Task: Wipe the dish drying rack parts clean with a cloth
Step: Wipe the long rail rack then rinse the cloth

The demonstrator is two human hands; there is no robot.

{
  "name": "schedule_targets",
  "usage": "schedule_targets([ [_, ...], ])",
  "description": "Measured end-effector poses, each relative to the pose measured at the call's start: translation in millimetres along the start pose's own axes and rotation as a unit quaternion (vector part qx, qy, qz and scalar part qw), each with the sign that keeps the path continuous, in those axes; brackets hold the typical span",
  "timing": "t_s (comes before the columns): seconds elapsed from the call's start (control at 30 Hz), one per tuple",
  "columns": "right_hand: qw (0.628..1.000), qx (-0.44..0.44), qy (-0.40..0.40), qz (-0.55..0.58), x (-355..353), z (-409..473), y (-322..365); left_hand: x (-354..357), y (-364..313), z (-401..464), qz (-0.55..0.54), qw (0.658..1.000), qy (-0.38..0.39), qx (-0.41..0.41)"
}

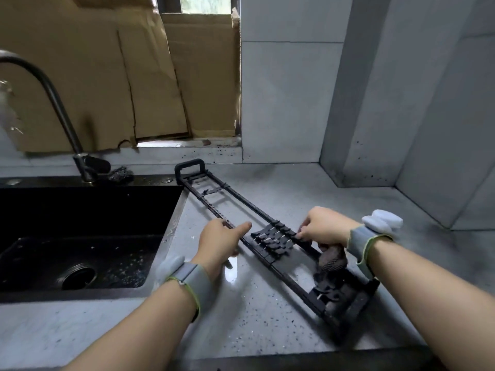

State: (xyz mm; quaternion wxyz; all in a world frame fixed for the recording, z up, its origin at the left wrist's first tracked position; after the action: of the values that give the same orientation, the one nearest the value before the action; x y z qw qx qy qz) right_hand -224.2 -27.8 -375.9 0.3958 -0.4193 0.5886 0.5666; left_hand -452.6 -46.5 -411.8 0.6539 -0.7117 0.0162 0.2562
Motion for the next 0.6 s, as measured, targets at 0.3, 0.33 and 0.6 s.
schedule_targets([
  [0.3, 0.982, 0.078, 0.043, 0.167, 9, -8, -20, 38, -16, 19, -0.051, 0.997, 0.04, -0.038],
  [0.33, 0.977, 0.088, 0.046, 0.188, 11, -9, -22, 42, -17, 24, -0.043, 0.997, 0.052, -0.042],
  [0.6, 0.962, 0.108, 0.026, 0.25, 27, -3, 5, 37, -13, 72, 0.014, 0.997, 0.058, -0.047],
])
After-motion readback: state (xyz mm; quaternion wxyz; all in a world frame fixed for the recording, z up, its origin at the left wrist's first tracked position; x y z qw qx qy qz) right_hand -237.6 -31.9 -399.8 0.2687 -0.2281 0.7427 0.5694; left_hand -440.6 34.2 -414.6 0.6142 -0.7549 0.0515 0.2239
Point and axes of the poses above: each hand's wrist, its own z-axis towards the middle knuckle, its own x-axis out of the palm, y = z × x, the point moved 5 cm from there along z, towards the middle knuckle, and after that the axes turned 12 degrees about -y, right-handed, at the moved point
